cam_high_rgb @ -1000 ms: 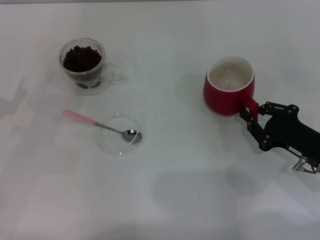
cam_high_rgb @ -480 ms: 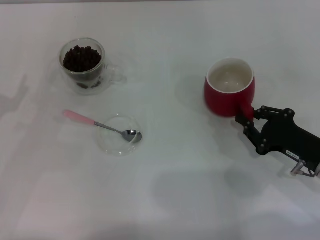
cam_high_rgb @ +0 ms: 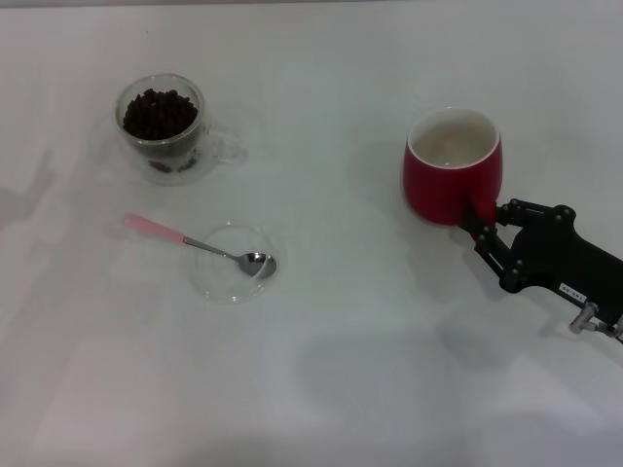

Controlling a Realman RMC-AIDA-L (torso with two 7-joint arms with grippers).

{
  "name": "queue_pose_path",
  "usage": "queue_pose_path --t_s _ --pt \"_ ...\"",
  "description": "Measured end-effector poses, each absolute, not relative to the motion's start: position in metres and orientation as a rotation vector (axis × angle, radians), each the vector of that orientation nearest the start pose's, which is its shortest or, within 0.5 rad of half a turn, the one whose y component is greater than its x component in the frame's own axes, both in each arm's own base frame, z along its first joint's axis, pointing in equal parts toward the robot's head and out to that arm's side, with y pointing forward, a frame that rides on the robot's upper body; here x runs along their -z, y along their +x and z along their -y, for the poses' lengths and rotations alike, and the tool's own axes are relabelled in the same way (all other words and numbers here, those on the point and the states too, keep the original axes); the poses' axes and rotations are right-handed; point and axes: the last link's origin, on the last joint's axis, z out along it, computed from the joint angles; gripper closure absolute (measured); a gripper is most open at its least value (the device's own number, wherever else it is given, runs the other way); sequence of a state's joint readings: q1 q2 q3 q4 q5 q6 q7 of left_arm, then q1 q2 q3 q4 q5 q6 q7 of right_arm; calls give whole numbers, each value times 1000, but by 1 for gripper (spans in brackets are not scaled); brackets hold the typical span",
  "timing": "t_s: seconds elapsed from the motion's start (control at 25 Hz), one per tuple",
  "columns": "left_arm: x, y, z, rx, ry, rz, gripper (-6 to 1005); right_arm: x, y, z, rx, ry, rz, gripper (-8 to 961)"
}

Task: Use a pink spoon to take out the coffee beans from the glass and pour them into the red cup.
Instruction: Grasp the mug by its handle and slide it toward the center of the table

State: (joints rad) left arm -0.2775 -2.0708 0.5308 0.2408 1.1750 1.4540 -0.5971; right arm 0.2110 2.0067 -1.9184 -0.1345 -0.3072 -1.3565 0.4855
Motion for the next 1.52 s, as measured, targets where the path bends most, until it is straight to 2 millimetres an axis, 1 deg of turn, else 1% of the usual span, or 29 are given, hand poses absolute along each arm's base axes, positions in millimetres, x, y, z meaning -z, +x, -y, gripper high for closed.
queue_pose_path --t_s 0.6,0.88,1.16,1.52 --pt "-42 -357 -277 881 -1698 486 210 51 352 -218 -767 -2232 -637 761" --pt "-44 -357 -277 877 -1698 476 211 54 352 -212 -789 -2242 -681 767" --pt "-43 -357 -277 874 -1705 477 211 56 347 -207 -846 -2268 -724 776" --pt "-42 -357 -277 873 -1708 479 212 62 343 -199 -874 -2314 -769 809"
